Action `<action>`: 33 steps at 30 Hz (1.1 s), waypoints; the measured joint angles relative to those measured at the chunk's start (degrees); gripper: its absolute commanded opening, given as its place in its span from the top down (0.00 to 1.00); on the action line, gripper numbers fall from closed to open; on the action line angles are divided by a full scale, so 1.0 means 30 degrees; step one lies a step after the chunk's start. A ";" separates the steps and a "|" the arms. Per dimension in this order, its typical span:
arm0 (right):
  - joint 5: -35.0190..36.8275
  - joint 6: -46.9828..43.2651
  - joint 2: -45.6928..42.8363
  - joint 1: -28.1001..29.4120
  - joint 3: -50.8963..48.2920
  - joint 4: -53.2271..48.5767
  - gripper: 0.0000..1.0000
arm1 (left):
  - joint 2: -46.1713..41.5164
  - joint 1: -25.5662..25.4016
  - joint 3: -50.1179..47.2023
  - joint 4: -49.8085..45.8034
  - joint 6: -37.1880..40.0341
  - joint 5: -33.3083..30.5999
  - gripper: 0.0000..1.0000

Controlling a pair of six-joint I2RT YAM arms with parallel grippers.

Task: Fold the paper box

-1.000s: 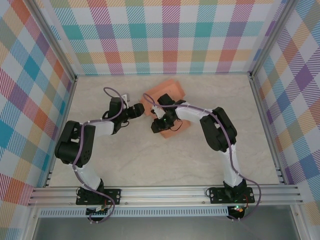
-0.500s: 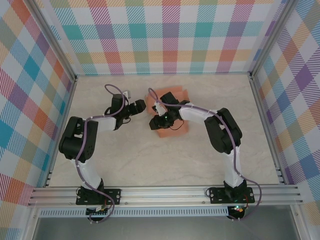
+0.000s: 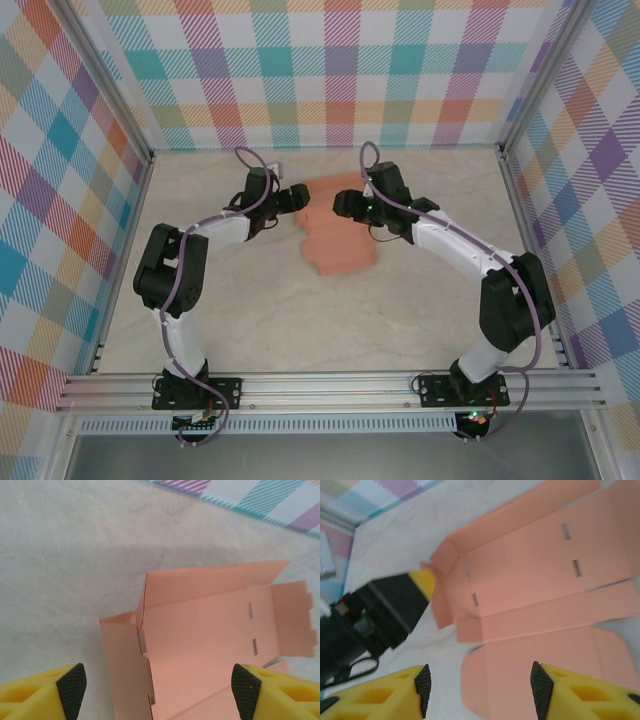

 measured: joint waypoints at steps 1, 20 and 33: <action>0.0270 0.0270 0.0000 -0.0029 -0.0146 -0.0022 0.42 | 0.0095 -0.0153 0.0066 -0.0401 0.0087 -0.0481 0.24; -0.1100 0.4765 0.3228 -0.1151 0.5588 -0.6142 0.41 | 0.1486 -0.1064 0.1005 -0.2849 0.1151 -0.4065 1.00; -0.4583 1.2881 0.7504 -0.1268 1.0120 -0.8415 0.33 | 0.0131 -0.1115 -0.4131 0.4277 0.2208 -0.1945 1.00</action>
